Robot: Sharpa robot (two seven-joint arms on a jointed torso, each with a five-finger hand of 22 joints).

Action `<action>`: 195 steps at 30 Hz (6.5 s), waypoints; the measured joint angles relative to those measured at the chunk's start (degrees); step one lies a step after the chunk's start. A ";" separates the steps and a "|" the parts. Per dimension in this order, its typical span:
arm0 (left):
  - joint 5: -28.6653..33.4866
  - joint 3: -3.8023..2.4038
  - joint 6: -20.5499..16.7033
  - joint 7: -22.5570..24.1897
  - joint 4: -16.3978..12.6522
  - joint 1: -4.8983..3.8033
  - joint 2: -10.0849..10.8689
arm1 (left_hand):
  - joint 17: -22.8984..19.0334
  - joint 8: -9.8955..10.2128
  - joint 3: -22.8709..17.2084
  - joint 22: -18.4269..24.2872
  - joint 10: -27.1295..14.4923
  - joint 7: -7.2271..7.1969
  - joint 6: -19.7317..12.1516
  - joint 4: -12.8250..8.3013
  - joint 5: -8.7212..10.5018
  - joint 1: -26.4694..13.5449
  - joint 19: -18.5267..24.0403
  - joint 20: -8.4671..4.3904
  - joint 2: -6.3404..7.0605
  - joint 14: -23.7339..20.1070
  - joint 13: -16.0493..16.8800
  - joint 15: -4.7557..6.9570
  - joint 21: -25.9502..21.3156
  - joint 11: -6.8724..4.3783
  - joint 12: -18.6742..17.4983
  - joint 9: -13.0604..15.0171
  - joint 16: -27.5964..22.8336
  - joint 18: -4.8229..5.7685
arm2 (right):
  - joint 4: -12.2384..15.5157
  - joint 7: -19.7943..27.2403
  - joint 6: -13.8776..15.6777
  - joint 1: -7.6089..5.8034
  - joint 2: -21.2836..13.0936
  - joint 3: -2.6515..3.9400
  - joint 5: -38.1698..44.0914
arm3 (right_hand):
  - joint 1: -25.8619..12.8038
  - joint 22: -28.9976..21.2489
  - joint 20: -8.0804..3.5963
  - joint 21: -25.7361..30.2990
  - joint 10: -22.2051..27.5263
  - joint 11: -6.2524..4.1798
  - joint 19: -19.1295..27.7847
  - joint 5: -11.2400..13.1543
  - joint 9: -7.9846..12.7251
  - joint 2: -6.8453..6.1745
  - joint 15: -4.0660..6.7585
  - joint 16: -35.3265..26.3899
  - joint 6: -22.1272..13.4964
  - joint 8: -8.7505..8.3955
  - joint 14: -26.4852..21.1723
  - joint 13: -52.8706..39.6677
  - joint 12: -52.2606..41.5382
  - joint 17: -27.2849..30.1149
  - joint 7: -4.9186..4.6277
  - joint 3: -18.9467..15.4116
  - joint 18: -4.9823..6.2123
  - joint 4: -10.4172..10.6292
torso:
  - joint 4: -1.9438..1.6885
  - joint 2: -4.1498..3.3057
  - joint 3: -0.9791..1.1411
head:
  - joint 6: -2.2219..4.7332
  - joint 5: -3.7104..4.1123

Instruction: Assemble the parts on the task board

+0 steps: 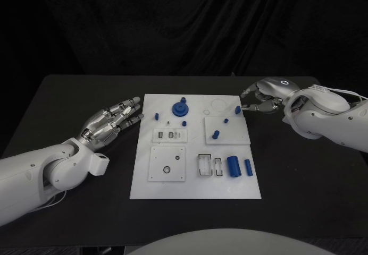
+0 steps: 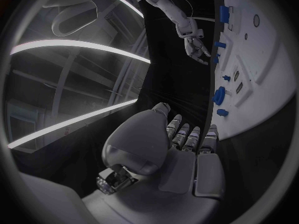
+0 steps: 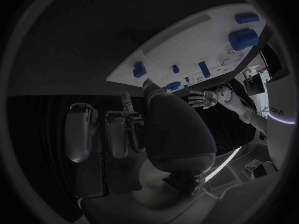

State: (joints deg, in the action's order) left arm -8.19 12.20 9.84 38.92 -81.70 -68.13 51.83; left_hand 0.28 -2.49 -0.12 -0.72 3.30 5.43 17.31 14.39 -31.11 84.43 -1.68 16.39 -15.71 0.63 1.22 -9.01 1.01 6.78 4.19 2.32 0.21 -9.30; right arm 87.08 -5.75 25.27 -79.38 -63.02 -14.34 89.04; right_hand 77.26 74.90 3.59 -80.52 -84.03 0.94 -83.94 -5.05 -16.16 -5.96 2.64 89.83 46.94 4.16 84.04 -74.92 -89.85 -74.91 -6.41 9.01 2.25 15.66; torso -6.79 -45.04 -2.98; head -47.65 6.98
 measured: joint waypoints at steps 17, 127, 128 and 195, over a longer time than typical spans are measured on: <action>0.00 0.01 0.04 0.00 0.17 0.34 -0.08 | 0.00 0.00 -0.17 0.00 -0.18 0.00 0.00 -0.17 0.00 0.00 0.00 0.00 0.00 0.00 -0.01 0.00 0.00 0.24 -0.01 0.00 0.00 0.00 | -1.08 0.15 0.37 1.90 1.44 0.00 0.00 | 0.27 0.04 0.00 0.78 0.00 0.00 0.00 0.90 0.05 -0.27 0.00 0.00 0.43 0.00 0.00 0.01 0.00 0.00 -0.01 -0.31 -0.01 0.31 | -0.09 0.08 -0.12 | -0.22 -0.09; 0.00 0.00 0.28 0.00 0.76 2.02 -1.17 | 0.00 0.00 -1.26 0.01 -0.24 -0.21 -0.21 -0.32 0.35 0.00 0.00 0.00 0.00 0.10 -0.04 -0.51 0.00 0.61 -0.03 0.00 0.00 0.00 | 3.60 1.16 -4.12 2.10 21.89 0.16 0.01 | 6.66 0.01 -0.22 4.43 -0.01 -0.42 -0.21 -6.36 -10.12 3.15 0.42 -2.22 6.98 10.87 0.00 -0.01 0.00 0.00 1.24 0.14 -0.01 -2.71 | 0.10 0.11 -0.13 | -1.77 -3.40; 0.00 0.00 0.28 0.00 0.78 2.02 -1.19 | 0.00 0.00 -1.26 0.01 -0.24 -0.21 -0.21 -0.32 0.35 0.00 0.00 0.00 0.00 0.10 -0.04 -0.51 0.00 0.61 -0.03 0.00 0.00 0.00 | 3.52 1.16 -4.28 2.20 21.98 0.16 0.01 | 6.66 0.00 -0.22 4.43 -0.01 -0.43 -0.21 -6.36 -10.12 3.15 0.42 -2.22 6.98 10.86 0.00 -0.02 0.00 0.00 1.24 0.14 -0.01 -2.71 | 0.11 0.11 -0.13 | -1.81 -3.44; 0.00 0.00 0.10 0.00 0.55 2.03 -0.52 | 0.00 0.00 -2.13 0.01 -0.23 0.31 -0.10 -0.56 0.03 -0.01 0.00 0.00 0.02 0.10 -0.04 -0.51 0.00 0.60 0.25 0.00 0.00 0.00 | 2.65 0.08 -7.83 3.72 21.33 0.16 -0.02 | 2.94 0.04 0.12 8.48 0.00 0.40 1.29 1.77 -2.58 -1.46 0.00 -2.62 -10.85 1.67 0.00 0.01 0.82 0.00 0.26 -2.55 0.90 0.21 | 0.17 0.11 -0.12 | -2.25 -3.39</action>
State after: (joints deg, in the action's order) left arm -8.19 12.20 9.95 38.93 -81.15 -66.11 51.31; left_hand 0.28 -2.49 -2.25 -0.71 3.07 5.74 17.21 13.83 -31.08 84.42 -1.67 16.39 -15.70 0.73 1.18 -9.52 1.01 7.39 4.45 2.31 0.21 -9.30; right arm 89.72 -5.67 17.43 -75.65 -41.68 -14.19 89.02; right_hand 80.20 74.94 3.71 -72.04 -84.03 1.33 -82.66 -3.29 -18.75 -7.42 2.64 87.21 36.10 5.83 84.04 -74.91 -89.03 -74.91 -6.15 6.46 3.14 15.86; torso -6.62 -44.93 -3.10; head -49.89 3.58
